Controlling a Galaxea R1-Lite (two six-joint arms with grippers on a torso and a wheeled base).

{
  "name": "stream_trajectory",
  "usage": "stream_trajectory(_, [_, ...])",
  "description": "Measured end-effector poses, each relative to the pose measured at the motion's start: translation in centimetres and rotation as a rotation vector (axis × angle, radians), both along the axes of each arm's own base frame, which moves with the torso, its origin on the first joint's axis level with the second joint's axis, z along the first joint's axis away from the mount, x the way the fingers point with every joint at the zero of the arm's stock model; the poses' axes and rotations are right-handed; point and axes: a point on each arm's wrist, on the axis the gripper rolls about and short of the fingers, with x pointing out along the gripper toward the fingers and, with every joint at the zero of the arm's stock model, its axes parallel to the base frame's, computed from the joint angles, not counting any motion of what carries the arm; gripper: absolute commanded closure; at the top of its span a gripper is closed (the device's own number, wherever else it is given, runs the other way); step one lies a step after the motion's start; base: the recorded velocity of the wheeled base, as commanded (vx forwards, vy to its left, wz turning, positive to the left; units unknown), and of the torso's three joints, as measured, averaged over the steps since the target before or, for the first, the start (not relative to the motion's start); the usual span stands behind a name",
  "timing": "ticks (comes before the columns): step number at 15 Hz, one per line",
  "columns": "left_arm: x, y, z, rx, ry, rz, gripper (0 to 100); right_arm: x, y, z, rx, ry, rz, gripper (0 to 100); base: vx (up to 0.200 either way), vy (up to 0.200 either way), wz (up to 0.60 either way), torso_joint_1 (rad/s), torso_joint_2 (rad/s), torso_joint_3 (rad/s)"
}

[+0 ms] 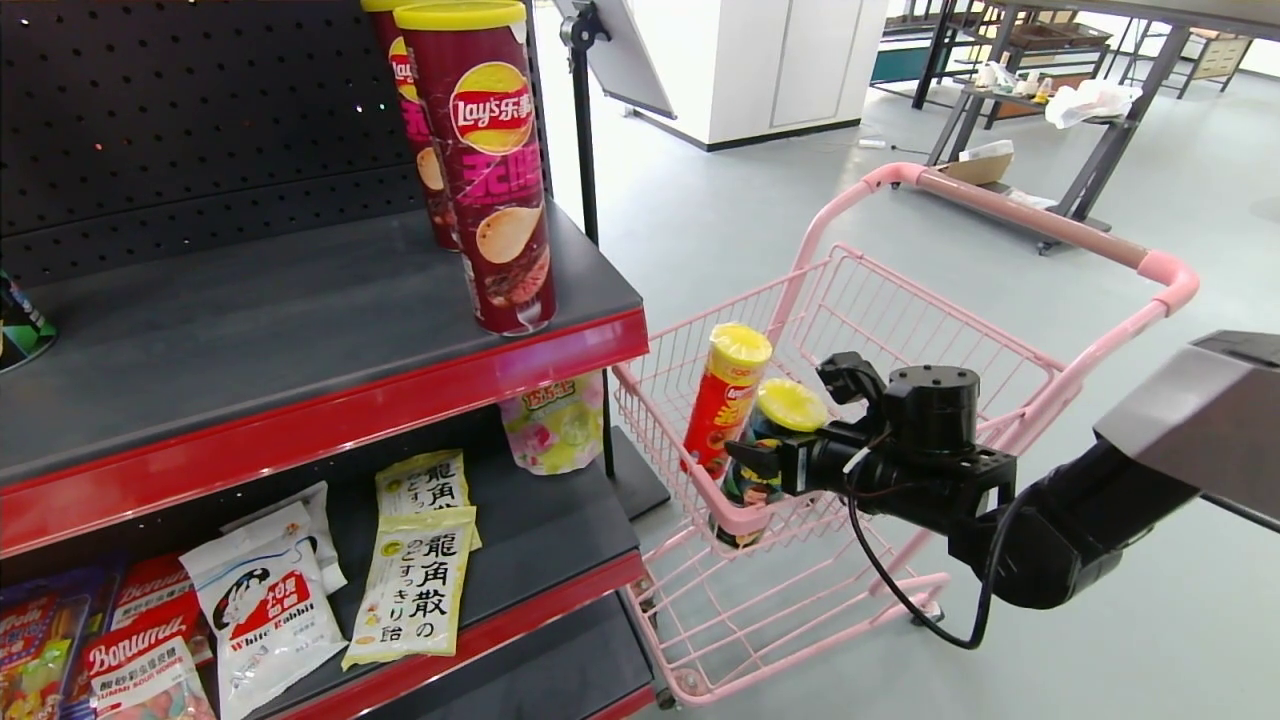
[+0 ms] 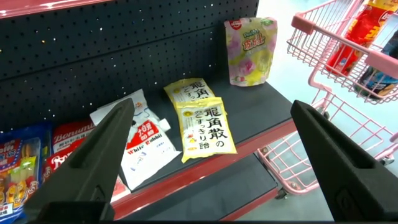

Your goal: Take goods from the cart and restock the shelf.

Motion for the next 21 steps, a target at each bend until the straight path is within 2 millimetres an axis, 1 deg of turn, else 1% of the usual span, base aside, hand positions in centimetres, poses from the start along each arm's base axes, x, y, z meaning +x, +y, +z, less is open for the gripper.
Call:
stream_trajectory(2, [0.0, 0.0, 0.0, 0.0, 0.0, 0.0, 0, 0.3, 0.1, -0.5, -0.004, 0.008, -0.005, 0, 0.0, 0.0, 0.0, 0.0, 0.0, 0.0])
stream_trajectory(3, [0.0, 0.0, 0.0, 0.001, 0.0, 0.0, 0, 0.4, 0.1, -0.7, -0.007, 0.011, -0.008, 100, 0.0, 0.0, 0.0, 0.0, 0.0, 0.0])
stream_trajectory(6, [0.0, 0.0, 0.0, 0.003, -0.001, 0.0, 0, 0.8, 0.1, -1.0, 0.007, -0.024, -0.013, 100, 0.0, 0.0, 0.0, 0.0, 0.0, 0.0])
stream_trajectory(10, [0.0, 0.0, 0.0, 0.003, -0.001, 0.0, 0, 0.3, 0.0, -1.5, 0.001, -0.006, -0.008, 100, 0.0, 0.0, 0.0, 0.0, 0.0, 0.0])
stream_trajectory(12, [0.0, 0.0, 0.0, 0.003, -0.001, 0.0, 0, 0.0, -0.2, -1.3, -0.001, -0.003, -0.01, 100, 0.0, 0.0, 0.0, 0.0, 0.0, 0.0])
stream_trajectory(14, [0.0, 0.0, 0.0, 0.004, -0.001, 0.0, 0, -0.5, -0.4, -0.5, 0.001, -0.011, -0.01, 100, 0.0, 0.0, 0.0, 0.0, 0.0, 0.0])
stream_trajectory(15, [0.0, 0.0, 0.0, 0.004, -0.001, 0.0, 0, -0.7, -0.5, 0.6, 0.01, -0.035, -0.01, 100, 0.0, 0.0, 0.0, 0.0, 0.0, 0.0])
stream_trajectory(17, [0.0, 0.0, 0.0, 0.004, -0.001, 0.0, 0, -1.3, -0.6, 3.4, 0.035, -0.101, -0.008, 100, 0.0, 0.0, 0.0, 0.0, 0.0, 0.0])
stream_trajectory(21, [0.0, 0.0, 0.0, 0.003, -0.001, 0.0, 0, -3.3, -0.8, 10.3, 0.068, -0.253, 0.016, 100, 0.0, 0.0, 0.0, 0.0, 0.0, 0.0])
